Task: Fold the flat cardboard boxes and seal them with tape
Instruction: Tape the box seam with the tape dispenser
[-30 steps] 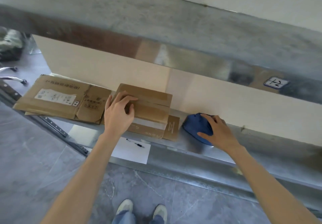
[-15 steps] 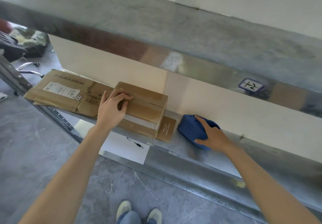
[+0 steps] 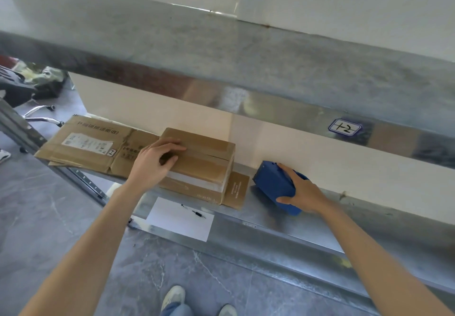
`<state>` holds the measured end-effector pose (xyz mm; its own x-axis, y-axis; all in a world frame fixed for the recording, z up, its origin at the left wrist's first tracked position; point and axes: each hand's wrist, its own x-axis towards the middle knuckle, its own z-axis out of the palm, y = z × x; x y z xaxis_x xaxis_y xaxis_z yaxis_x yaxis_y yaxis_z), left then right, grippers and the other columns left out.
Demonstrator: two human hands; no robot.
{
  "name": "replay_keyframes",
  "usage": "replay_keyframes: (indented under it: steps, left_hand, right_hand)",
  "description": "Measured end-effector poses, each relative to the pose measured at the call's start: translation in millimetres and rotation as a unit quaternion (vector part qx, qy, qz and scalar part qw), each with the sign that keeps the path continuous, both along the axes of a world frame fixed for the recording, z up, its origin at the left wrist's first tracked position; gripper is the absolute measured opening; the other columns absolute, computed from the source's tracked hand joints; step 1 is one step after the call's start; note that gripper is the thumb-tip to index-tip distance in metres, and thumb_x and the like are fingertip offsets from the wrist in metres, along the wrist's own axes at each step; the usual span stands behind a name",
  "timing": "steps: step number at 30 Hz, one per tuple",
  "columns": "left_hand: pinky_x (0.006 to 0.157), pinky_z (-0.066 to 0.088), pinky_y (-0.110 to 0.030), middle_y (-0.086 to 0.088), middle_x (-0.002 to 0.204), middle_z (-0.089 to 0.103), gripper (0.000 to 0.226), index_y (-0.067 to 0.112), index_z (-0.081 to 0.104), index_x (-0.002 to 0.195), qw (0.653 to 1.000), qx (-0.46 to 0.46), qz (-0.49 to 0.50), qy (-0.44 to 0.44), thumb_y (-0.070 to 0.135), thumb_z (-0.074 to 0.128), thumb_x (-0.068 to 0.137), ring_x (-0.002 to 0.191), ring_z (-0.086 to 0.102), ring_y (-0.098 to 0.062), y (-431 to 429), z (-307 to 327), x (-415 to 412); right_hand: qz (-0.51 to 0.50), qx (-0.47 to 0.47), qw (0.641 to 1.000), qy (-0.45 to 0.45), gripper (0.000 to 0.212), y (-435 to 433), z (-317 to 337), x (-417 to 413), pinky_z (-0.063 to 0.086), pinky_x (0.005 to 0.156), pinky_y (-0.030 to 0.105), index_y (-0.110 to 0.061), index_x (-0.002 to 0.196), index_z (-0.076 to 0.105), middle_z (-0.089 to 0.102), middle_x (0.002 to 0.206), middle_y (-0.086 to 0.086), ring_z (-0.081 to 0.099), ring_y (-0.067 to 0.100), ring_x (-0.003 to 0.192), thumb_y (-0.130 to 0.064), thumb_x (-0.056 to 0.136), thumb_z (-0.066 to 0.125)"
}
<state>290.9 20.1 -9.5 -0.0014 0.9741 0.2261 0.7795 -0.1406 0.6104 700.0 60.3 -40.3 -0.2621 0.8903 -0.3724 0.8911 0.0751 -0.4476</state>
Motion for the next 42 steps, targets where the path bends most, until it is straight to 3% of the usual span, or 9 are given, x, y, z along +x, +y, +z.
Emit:
replay_keyframes:
  steps: [6,9,15,19,24,27,33,35,42]
  left_hand:
    - [0.112,0.035,-0.040,0.014,0.125,0.061,0.037,0.025,0.071,0.119,0.997,-0.018,-0.068,-0.019,0.002,0.066,0.090,0.130,0.050,-0.016,13,7,-20]
    - [0.114,0.031,-0.039,0.010,0.130,0.060,0.038,0.024,0.068,0.123,0.996,-0.014,-0.082,-0.037,0.009,0.071,0.089,0.135,0.043,-0.014,16,4,-31]
    - [0.101,0.047,-0.043,0.013,0.125,0.061,0.035,0.031,0.069,0.117,0.991,-0.011,-0.095,-0.096,0.024,0.078,0.084,0.119,0.056,-0.012,22,-2,-46]
    - [0.105,0.046,-0.044,0.009,0.127,0.064,0.035,0.030,0.069,0.116,0.983,-0.021,-0.134,-0.126,0.021,0.077,0.084,0.124,0.055,-0.010,29,-8,-58]
    - [0.108,0.039,-0.025,0.006,0.139,0.056,0.041,0.031,0.066,0.123,0.972,-0.056,-0.165,-0.156,0.008,0.069,0.089,0.128,0.048,-0.006,34,-15,-68]
    - [0.102,0.037,-0.015,0.012,0.134,0.055,0.041,0.032,0.064,0.123,0.966,-0.065,-0.177,-0.175,0.009,0.069,0.089,0.126,0.051,-0.009,35,-14,-67]
    - [0.106,0.046,-0.035,0.007,0.121,0.062,0.037,0.024,0.061,0.118,0.956,-0.058,-0.184,-0.222,0.007,0.070,0.087,0.115,0.059,-0.012,31,-12,-66]
    - [0.104,0.047,-0.040,0.005,0.119,0.063,0.036,0.021,0.060,0.117,0.953,-0.061,-0.184,-0.233,0.006,0.071,0.086,0.114,0.059,-0.014,31,-12,-66]
    - [0.103,0.048,-0.031,0.010,0.123,0.059,0.053,0.040,0.051,0.109,0.938,-0.076,-0.182,-0.285,-0.002,0.071,0.083,0.121,0.051,0.002,38,-11,-73]
  right_hand:
    - [-0.035,0.093,0.994,0.042,0.093,-20,36,-17,0.051,0.090,0.043,-0.059,0.148,0.006,0.046,0.147,-0.009,0.058,0.026,0.114,-0.039,0.086,0.072]
    - [-0.041,0.123,0.991,0.027,0.087,-30,58,-36,0.052,0.082,0.040,-0.062,0.143,0.008,0.056,0.132,-0.003,0.061,0.024,0.095,-0.041,0.087,0.071]
    - [-0.042,0.143,0.989,0.020,0.085,-40,94,-93,0.043,0.062,0.031,-0.066,0.136,0.008,0.060,0.110,0.000,0.057,0.015,0.076,-0.042,0.084,0.071]
    - [-0.029,0.168,0.985,0.012,0.080,-41,108,-137,0.038,0.057,0.026,-0.070,0.139,0.001,0.061,0.097,-0.002,0.056,0.009,0.070,-0.048,0.092,0.062]
    - [-0.034,0.243,0.969,-0.045,0.063,-46,119,-178,0.034,0.054,0.024,-0.068,0.141,0.002,0.052,0.062,-0.013,0.050,0.006,0.053,-0.055,0.097,0.045]
    - [-0.033,0.245,0.967,-0.055,0.055,-48,125,-197,0.034,0.052,0.025,-0.067,0.137,0.008,0.053,0.064,-0.013,0.052,0.009,0.054,-0.062,0.094,0.041]
    - [0.051,0.239,0.967,-0.065,0.047,-42,132,-223,0.029,0.051,0.021,-0.066,0.136,0.018,0.049,0.058,-0.017,0.047,0.006,0.049,-0.061,0.095,0.041]
    - [0.077,0.247,0.964,-0.064,0.042,-39,132,-231,0.026,0.050,0.017,-0.063,0.135,0.023,0.053,0.064,-0.027,0.043,0.006,0.045,-0.059,0.097,0.040]
    - [0.131,0.250,0.954,-0.101,0.044,-30,105,-236,0.043,0.056,0.027,-0.064,0.137,0.008,0.060,0.064,-0.002,0.052,0.014,0.052,-0.065,0.094,0.019]
